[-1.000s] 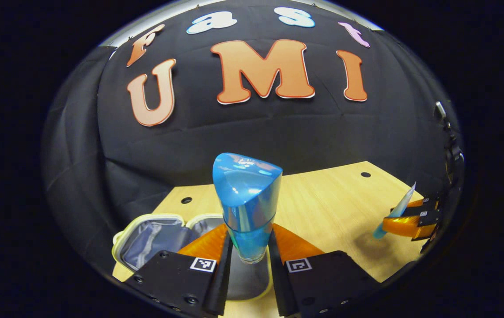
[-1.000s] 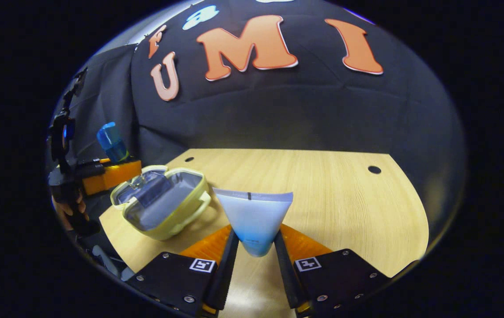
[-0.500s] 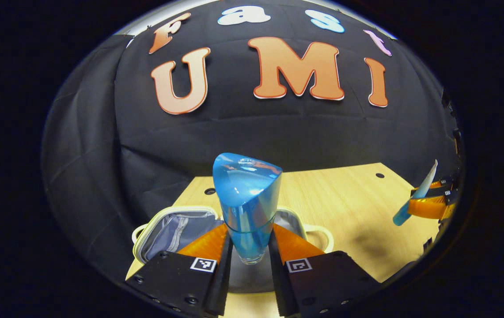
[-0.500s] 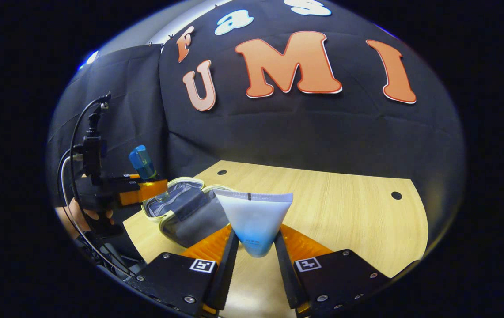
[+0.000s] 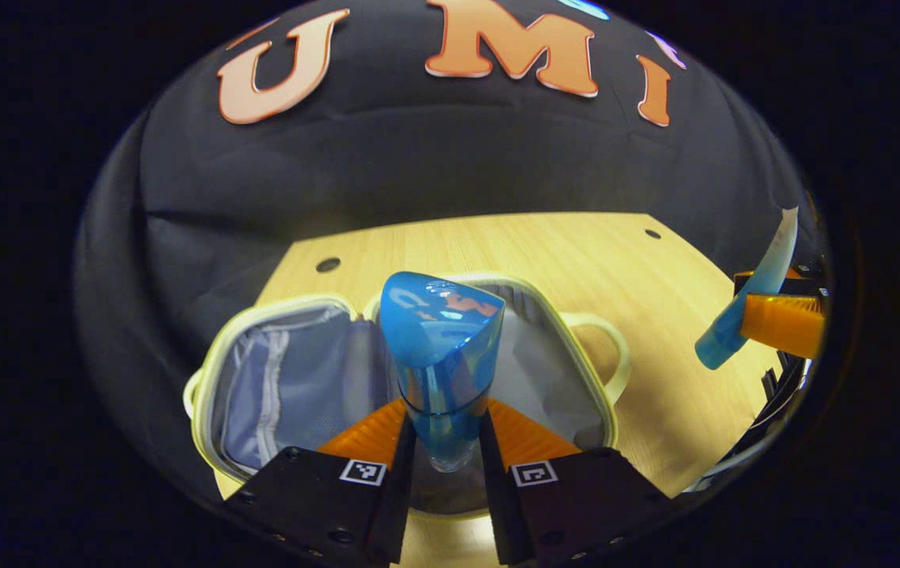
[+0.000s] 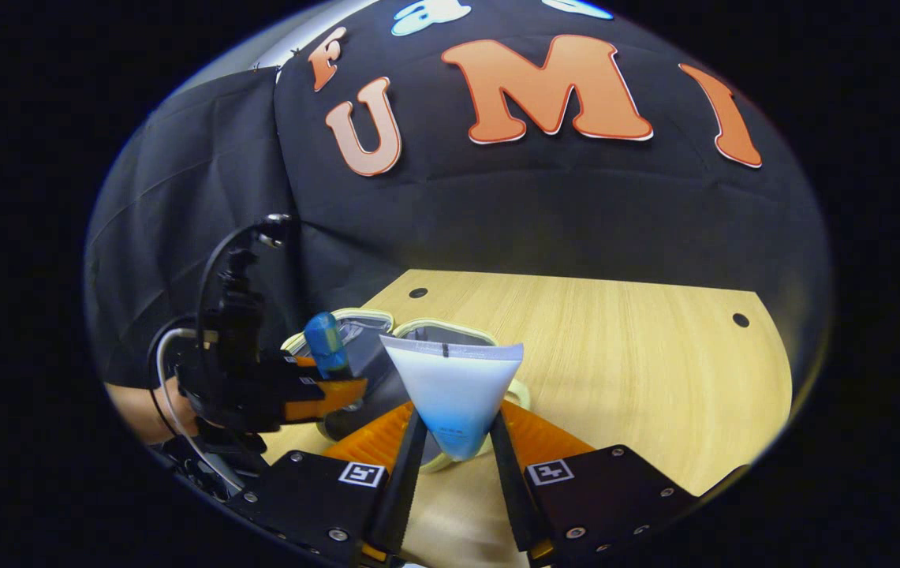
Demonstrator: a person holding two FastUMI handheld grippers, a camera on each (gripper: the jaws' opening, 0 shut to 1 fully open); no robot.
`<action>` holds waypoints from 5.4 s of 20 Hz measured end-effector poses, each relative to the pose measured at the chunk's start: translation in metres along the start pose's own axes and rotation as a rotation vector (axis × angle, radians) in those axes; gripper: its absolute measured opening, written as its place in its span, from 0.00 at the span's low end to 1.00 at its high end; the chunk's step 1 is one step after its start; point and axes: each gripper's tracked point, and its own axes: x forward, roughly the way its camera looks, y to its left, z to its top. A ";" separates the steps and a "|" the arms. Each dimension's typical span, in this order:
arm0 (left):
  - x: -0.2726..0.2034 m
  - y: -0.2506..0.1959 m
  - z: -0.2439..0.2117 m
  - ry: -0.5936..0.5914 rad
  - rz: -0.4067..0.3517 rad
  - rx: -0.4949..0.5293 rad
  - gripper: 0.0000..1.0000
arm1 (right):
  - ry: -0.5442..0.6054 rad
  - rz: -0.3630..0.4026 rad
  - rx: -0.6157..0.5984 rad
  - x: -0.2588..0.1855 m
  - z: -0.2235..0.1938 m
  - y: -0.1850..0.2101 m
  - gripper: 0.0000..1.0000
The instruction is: First open the suitcase, pack the skin care products into it, and then close the suitcase.
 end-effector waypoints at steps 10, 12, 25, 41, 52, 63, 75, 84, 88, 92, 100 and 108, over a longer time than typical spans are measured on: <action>0.055 -0.006 -0.045 0.274 -0.116 -0.051 0.43 | 0.087 -0.057 0.083 0.035 -0.028 0.016 0.51; 0.061 -0.006 -0.051 0.335 -0.115 -0.070 0.43 | 0.104 -0.054 0.084 0.041 -0.029 0.015 0.51; 0.079 0.024 -0.024 0.308 0.005 -0.081 0.48 | 0.177 -0.021 0.136 0.073 -0.044 0.016 0.52; -0.052 0.180 0.049 -0.188 0.275 -0.033 0.96 | 0.353 -0.086 0.252 0.149 -0.086 0.029 0.51; -0.086 0.317 0.015 -0.226 0.436 -0.228 0.96 | 0.257 -0.154 0.251 0.137 -0.062 0.021 0.73; -0.042 0.375 -0.054 -0.119 0.370 -0.579 0.92 | -0.088 -0.318 0.208 0.033 0.050 -0.043 0.93; 0.027 0.383 -0.094 0.011 0.189 -0.933 0.56 | -0.190 -0.460 0.152 -0.036 0.088 -0.100 0.94; -0.018 0.372 -0.046 -0.086 0.239 -0.727 0.07 | -0.217 -0.469 0.068 -0.070 0.093 -0.129 0.94; -0.065 0.353 -0.003 -0.184 0.274 -0.608 0.06 | -0.246 -0.429 0.019 -0.074 0.103 -0.135 0.94; -0.110 0.306 0.053 -0.284 0.264 -0.489 0.06 | -0.257 -0.401 -0.022 -0.085 0.108 -0.149 0.95; -0.168 0.180 0.130 -0.420 0.188 -0.346 0.05 | -0.289 -0.327 -0.045 -0.100 0.104 -0.164 0.95; -0.147 0.033 0.176 -0.432 0.061 -0.205 0.06 | -0.290 -0.263 -0.051 -0.112 0.090 -0.179 0.95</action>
